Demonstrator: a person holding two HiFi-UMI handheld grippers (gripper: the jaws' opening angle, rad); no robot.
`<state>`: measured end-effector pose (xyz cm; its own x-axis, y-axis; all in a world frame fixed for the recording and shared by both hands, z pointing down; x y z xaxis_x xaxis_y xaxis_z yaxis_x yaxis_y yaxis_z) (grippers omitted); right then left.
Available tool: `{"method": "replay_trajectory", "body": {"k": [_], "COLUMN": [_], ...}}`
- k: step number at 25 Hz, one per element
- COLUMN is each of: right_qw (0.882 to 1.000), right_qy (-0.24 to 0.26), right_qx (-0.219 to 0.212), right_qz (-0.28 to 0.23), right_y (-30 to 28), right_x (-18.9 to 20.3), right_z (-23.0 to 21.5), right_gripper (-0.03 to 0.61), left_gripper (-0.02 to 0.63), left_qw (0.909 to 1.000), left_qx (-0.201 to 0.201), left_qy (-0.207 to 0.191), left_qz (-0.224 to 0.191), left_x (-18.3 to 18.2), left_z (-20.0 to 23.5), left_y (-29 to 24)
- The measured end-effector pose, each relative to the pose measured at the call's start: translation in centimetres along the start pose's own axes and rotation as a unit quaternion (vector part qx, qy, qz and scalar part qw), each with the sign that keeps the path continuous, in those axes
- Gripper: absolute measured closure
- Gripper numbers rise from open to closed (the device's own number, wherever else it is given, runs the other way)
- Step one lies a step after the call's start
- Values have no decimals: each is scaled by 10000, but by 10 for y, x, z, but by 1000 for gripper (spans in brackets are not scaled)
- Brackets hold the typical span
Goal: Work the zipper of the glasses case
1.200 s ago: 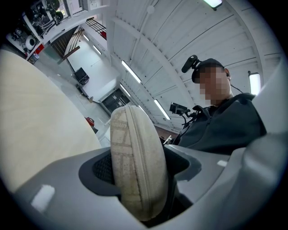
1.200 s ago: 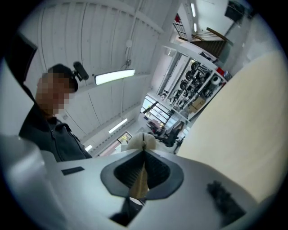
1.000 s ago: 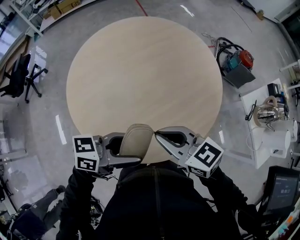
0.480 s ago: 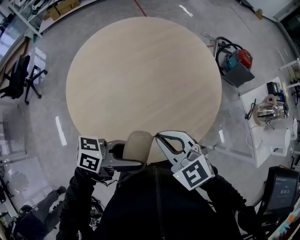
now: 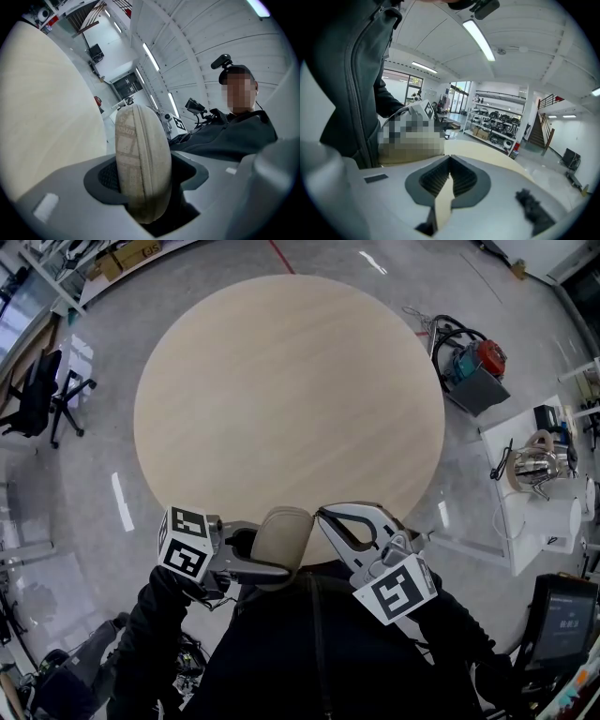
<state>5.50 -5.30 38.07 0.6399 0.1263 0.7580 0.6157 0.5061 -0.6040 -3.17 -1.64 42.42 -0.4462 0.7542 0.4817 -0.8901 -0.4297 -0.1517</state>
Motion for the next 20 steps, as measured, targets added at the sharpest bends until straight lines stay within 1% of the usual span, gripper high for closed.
{"method": "replay_trajectory", "body": {"k": [6, 14, 17, 20], "right_qw": [9997, 9955, 9941, 9935], "right_qy": [207, 920, 1054, 1100], "right_qx": [51, -84, -127, -129], "right_qz": [78, 200, 220, 247], "right_y": [2, -2, -3, -5], "right_x": [-2, -9, -11, -12], "right_z": [-4, -8, -8, -8], "right_gripper": [571, 571, 571, 571], "left_gripper": [319, 318, 316, 316], "left_qw": [9991, 9944, 9934, 9936], "left_qx": [115, 144, 161, 187], "left_qy": [41, -54, -74, -41], "left_qz": [407, 1048, 1136, 1115], "left_x": [-2, -7, -7, -7], "left_z": [-1, 0, 0, 1], "left_y": [-10, -22, -24, -24]}}
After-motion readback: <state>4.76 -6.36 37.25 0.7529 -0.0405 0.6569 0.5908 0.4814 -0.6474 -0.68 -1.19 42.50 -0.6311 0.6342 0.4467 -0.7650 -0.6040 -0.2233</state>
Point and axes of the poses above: the fingertips, and each gripper's own axes: y backward along the fingers, z to its left, x out of its underside, the point moved 3 cm from there along y, backward along the fingers, and after that the axes turned 9 degrees about z, right-handed, at the moved point
